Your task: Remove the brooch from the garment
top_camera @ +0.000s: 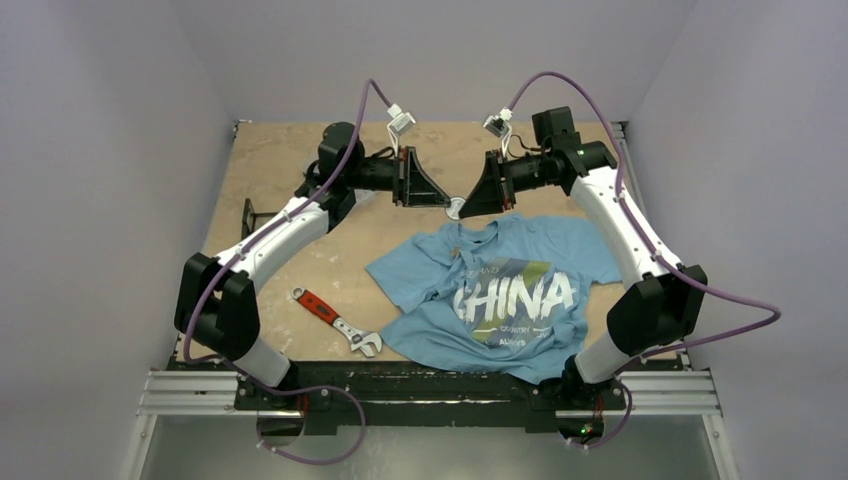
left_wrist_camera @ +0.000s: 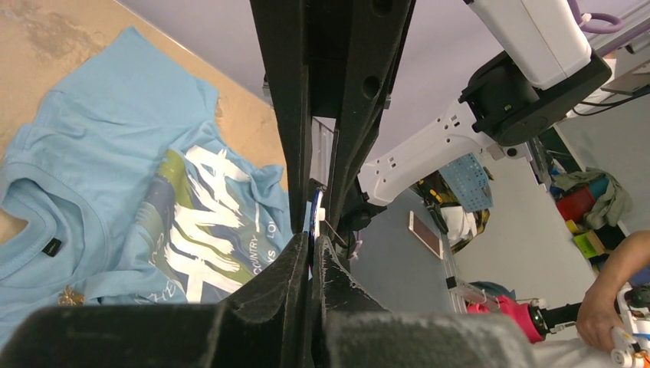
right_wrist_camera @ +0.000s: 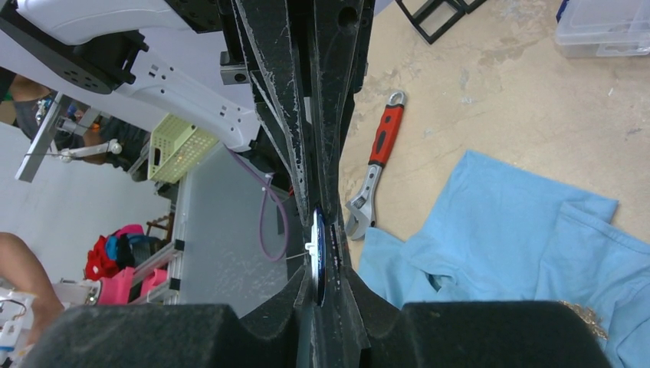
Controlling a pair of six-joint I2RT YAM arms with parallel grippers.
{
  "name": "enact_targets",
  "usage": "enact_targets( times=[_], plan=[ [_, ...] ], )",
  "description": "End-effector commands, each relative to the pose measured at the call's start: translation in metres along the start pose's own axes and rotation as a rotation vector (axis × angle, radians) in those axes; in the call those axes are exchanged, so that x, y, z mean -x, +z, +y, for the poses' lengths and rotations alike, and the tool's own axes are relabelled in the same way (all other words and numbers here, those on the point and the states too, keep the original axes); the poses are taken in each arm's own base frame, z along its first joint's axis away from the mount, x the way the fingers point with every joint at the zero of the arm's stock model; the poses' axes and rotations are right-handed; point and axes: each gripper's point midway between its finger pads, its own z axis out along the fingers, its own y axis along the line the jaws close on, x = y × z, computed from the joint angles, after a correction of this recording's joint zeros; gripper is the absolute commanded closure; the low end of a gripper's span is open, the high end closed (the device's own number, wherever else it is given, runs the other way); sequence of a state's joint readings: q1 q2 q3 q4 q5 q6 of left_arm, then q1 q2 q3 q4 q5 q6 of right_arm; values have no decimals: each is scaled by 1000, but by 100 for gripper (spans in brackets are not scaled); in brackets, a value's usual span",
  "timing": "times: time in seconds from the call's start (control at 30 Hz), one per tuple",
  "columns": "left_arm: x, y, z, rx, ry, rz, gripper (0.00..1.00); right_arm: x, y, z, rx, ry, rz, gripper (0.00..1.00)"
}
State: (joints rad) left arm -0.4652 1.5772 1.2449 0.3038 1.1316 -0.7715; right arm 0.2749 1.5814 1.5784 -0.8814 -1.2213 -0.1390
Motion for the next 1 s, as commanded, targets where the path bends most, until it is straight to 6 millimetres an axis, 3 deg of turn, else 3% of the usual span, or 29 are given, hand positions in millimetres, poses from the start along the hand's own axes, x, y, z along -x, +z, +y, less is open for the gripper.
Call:
enact_targets(
  times=[0.0,0.1,0.27,0.43,0.77,0.97],
  plan=[
    [3,-3,-3,-24,25,-9,100,5,-4,17,12,-54,-17,81],
    [2,-3,-2,-23,23,-7,100,6,-4,18,18,-56,-19,91],
    [0,-3,-2,-25,25,1,100,7,-5,18,17,-56,-21,96],
    [-2,-3,-1,-24,22,5,100,9,-9,15,3,-42,-30,78],
    [1,-1,2,-25,19,6,100,10,-12,14,18,-31,-38,82],
    [3,1,3,-25,6,-4,100,5,-10,11,10,-13,-27,78]
  ],
)
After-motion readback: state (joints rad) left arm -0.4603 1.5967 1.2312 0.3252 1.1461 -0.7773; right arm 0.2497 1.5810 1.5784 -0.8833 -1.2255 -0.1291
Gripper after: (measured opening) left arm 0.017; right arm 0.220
